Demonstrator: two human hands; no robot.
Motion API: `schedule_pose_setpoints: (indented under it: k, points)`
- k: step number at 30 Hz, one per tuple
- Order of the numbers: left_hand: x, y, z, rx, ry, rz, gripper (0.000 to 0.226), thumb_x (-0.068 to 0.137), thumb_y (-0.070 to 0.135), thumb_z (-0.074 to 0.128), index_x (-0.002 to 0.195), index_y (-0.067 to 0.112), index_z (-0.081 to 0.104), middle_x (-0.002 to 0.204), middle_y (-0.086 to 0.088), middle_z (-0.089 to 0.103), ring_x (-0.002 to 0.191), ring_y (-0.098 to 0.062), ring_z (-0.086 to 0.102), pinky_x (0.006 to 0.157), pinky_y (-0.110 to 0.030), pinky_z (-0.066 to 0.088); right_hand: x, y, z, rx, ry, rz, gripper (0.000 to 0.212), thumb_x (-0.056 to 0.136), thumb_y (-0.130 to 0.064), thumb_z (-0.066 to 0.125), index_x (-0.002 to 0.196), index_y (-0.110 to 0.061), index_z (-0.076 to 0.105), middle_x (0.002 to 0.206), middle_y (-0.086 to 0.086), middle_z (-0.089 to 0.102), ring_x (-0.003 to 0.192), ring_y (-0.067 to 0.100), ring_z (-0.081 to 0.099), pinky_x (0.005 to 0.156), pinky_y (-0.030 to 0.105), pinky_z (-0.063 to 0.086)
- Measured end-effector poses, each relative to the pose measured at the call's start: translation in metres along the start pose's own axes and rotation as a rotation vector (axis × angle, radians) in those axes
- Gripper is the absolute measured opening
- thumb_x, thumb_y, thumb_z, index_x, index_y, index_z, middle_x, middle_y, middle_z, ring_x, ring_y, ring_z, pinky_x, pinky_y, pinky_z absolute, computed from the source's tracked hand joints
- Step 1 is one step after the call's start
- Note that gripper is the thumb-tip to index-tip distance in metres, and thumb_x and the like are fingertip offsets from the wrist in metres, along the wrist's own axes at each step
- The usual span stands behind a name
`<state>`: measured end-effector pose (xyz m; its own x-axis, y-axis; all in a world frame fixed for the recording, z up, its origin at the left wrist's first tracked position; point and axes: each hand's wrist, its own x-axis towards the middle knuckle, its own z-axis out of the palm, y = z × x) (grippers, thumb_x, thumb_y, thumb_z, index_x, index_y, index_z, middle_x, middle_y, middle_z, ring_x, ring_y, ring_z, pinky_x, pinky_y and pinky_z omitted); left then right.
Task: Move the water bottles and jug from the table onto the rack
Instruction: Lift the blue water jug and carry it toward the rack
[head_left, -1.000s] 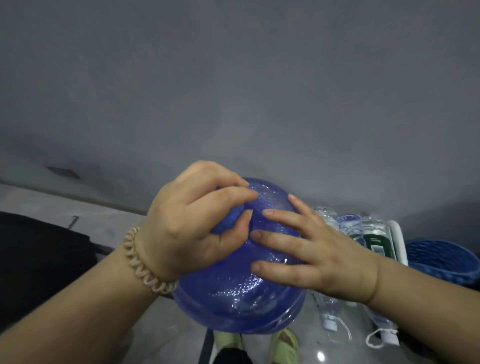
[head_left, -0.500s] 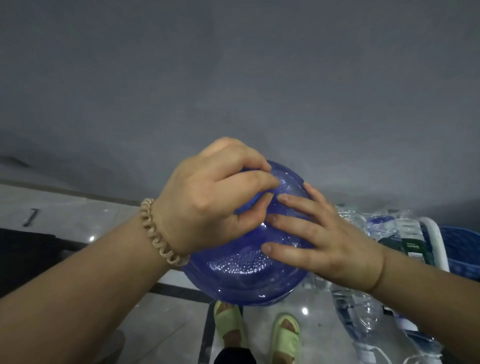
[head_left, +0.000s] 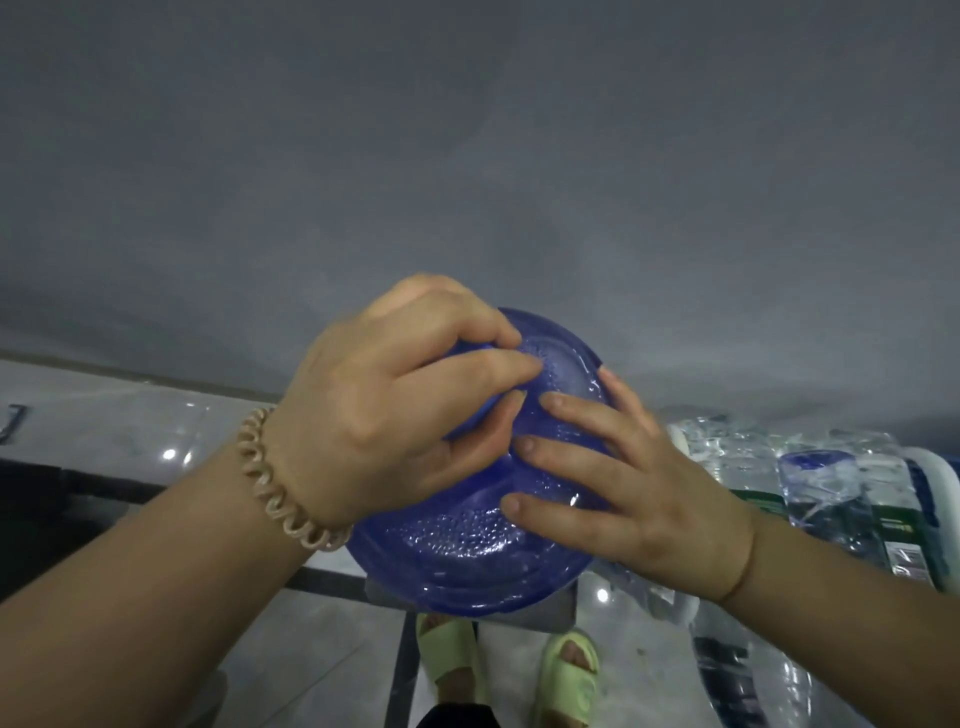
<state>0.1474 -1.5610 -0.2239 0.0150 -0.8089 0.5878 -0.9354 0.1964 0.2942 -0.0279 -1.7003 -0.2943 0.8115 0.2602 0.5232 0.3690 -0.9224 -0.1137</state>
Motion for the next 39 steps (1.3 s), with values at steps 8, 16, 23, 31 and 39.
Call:
schedule_pose_setpoints:
  k: [8,16,23,31,39]
  points:
    - [-0.022,-0.009,0.018,0.030,-0.018,-0.039,0.011,0.081,0.006,0.068,0.087,-0.003,0.071,0.087,-0.019,0.065,0.077,-0.033,0.062,0.066,-0.042,0.051,-0.013,0.002,0.032,0.033,0.015,0.005,0.033,0.094,-0.023,0.061,0.123,-0.029,0.047,0.130,0.000,0.043,0.127,0.030,0.040,0.102,0.062,0.034]
    - [-0.037,-0.007,0.027,0.052,-0.033,-0.072,0.011,0.081,0.006,0.069,0.086,-0.004,0.071,0.087,-0.019,0.065,0.078,-0.033,0.062,0.067,-0.041,0.051,-0.024,0.000,0.052,0.038,0.018,-0.002,0.030,0.096,-0.025,0.058,0.123,-0.029,0.046,0.128,0.001,0.043,0.127,0.029,0.040,0.104,0.061,0.032]
    - [-0.038,0.001,0.037,0.070,-0.009,-0.062,0.010,0.081,0.005,0.069,0.085,-0.004,0.071,0.086,-0.018,0.066,0.078,-0.033,0.063,0.066,-0.041,0.052,-0.033,0.001,0.054,0.041,0.036,0.002,0.029,0.095,-0.026,0.060,0.120,-0.029,0.047,0.128,0.001,0.042,0.127,0.029,0.039,0.104,0.061,0.031]
    - [-0.033,0.024,0.060,0.067,-0.003,-0.083,0.005,0.078,0.002,0.069,0.082,0.000,0.072,0.083,-0.016,0.066,0.075,-0.033,0.062,0.063,-0.043,0.051,-0.063,0.005,0.053,0.028,0.002,-0.011,0.032,0.096,-0.022,0.058,0.125,-0.029,0.046,0.133,0.004,0.040,0.129,0.031,0.036,0.104,0.061,0.032]
    - [-0.030,0.059,0.085,0.109,0.036,-0.050,0.002,0.076,0.004,0.070,0.077,0.004,0.072,0.083,-0.011,0.068,0.076,-0.027,0.062,0.072,-0.038,0.052,-0.107,-0.007,0.048,0.013,-0.035,0.065,0.032,0.100,-0.022,0.048,0.130,-0.033,0.041,0.138,0.004,0.038,0.131,0.031,0.036,0.106,0.057,0.031]
